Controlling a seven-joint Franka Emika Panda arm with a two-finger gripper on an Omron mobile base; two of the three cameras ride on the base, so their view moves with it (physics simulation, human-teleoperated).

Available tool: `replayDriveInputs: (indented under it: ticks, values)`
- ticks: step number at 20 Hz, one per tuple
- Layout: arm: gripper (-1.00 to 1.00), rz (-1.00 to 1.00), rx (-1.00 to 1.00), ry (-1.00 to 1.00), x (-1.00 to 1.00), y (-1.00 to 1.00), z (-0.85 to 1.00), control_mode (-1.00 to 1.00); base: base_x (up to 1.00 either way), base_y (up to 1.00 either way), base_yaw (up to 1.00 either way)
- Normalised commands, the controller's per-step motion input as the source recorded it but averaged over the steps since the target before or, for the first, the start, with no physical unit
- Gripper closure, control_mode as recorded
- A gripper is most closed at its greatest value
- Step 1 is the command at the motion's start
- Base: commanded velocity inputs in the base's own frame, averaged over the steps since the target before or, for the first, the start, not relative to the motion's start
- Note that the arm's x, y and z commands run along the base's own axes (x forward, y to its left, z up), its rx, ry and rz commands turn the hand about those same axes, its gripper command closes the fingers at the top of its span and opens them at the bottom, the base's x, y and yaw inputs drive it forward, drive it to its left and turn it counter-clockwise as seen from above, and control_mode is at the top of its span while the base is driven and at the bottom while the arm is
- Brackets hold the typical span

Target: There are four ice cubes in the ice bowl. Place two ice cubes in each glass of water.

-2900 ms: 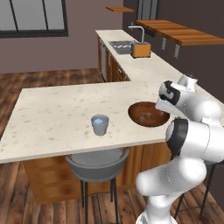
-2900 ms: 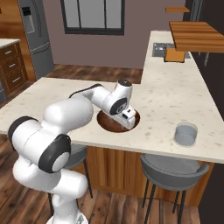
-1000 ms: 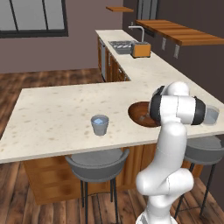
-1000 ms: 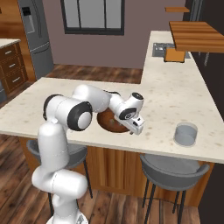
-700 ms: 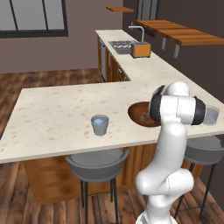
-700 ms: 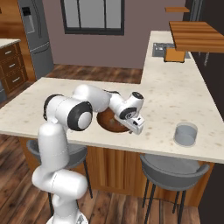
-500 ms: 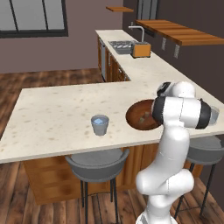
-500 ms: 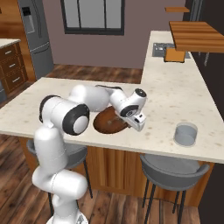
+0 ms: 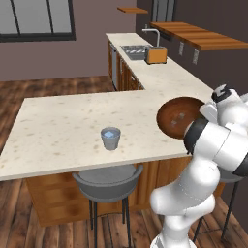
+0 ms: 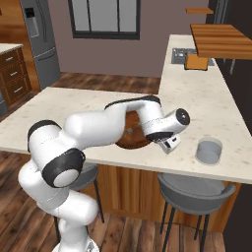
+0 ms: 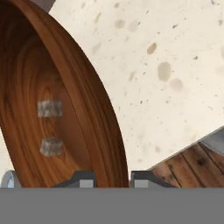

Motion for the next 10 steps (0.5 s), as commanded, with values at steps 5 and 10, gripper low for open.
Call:
replayDriveInputs:
  ticks: [5,10]
  values:
    - [1.00,-0.07,0.09,0.00,-0.21,-0.07,0.03,-1.00,0.00,0.00,0.00]
    - [1.00,-0.10,0.34,0.06,-0.31,0.05,0.02,-1.00,0.00,0.00,0.00]
